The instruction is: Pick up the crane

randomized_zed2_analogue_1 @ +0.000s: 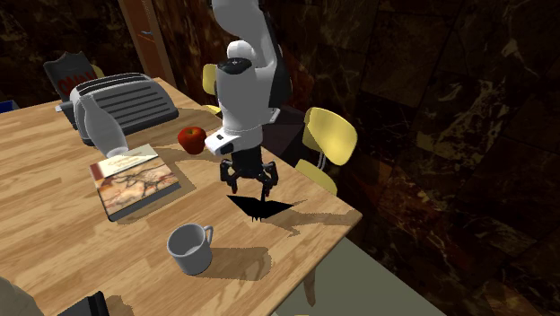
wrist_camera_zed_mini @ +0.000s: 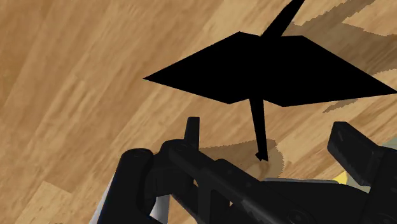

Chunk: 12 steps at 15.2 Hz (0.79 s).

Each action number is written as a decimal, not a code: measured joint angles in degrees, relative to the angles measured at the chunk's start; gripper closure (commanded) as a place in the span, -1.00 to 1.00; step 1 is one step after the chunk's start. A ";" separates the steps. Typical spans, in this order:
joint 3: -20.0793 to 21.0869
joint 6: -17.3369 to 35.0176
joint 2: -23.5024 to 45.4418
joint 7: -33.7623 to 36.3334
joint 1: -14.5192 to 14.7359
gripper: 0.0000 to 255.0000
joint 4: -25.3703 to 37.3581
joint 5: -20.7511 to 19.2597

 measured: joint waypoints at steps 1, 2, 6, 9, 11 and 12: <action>-0.17 0.43 2.05 0.40 0.73 -1.00 1.97 -0.61; -0.24 0.45 3.21 0.53 1.10 -1.00 3.25 -0.89; -0.67 2.14 5.67 0.96 1.72 -1.00 4.23 -1.61; -1.10 3.72 7.65 1.20 2.03 -1.00 4.60 -2.14; -1.20 4.17 8.06 1.30 2.11 1.00 4.55 -2.26; -1.21 4.26 8.09 1.32 2.13 1.00 4.50 -2.28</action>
